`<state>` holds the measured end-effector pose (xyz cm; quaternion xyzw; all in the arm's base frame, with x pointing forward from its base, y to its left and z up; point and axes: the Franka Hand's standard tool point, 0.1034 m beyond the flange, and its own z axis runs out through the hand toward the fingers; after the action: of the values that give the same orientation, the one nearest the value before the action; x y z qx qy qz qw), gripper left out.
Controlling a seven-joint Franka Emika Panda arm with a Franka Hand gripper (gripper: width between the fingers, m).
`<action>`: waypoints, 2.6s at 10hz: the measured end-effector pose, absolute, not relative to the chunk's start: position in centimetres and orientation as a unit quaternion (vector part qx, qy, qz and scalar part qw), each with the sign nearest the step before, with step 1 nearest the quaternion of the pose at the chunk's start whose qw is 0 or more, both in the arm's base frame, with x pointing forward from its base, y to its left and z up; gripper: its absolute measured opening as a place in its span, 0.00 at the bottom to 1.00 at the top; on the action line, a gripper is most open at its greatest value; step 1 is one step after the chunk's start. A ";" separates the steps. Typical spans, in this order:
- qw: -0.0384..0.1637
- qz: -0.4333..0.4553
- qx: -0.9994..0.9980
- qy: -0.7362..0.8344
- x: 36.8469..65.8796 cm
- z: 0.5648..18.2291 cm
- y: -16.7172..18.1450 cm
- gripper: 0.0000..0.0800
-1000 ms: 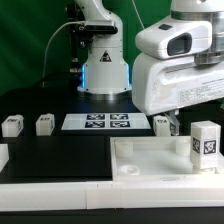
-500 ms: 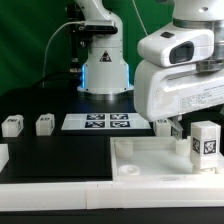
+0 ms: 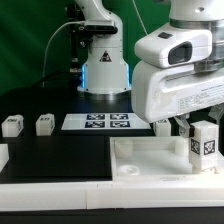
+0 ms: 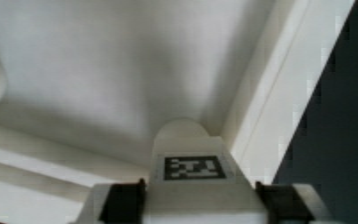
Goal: Assemble one leg
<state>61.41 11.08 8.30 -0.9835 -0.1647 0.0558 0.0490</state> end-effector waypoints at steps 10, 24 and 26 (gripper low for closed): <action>0.033 0.068 -0.955 0.286 61.3 8.2 12.5 0.37; 0.032 0.074 -0.969 0.235 60.9 8.0 13.0 0.81; 0.034 0.071 -0.990 0.120 60.8 8.0 12.9 0.81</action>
Offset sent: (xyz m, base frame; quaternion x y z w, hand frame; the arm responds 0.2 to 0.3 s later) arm 0.0000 0.0000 0.0000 0.0000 0.0000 0.1790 0.9838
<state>60.79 12.93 7.97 -0.9896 0.1203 0.0708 0.0341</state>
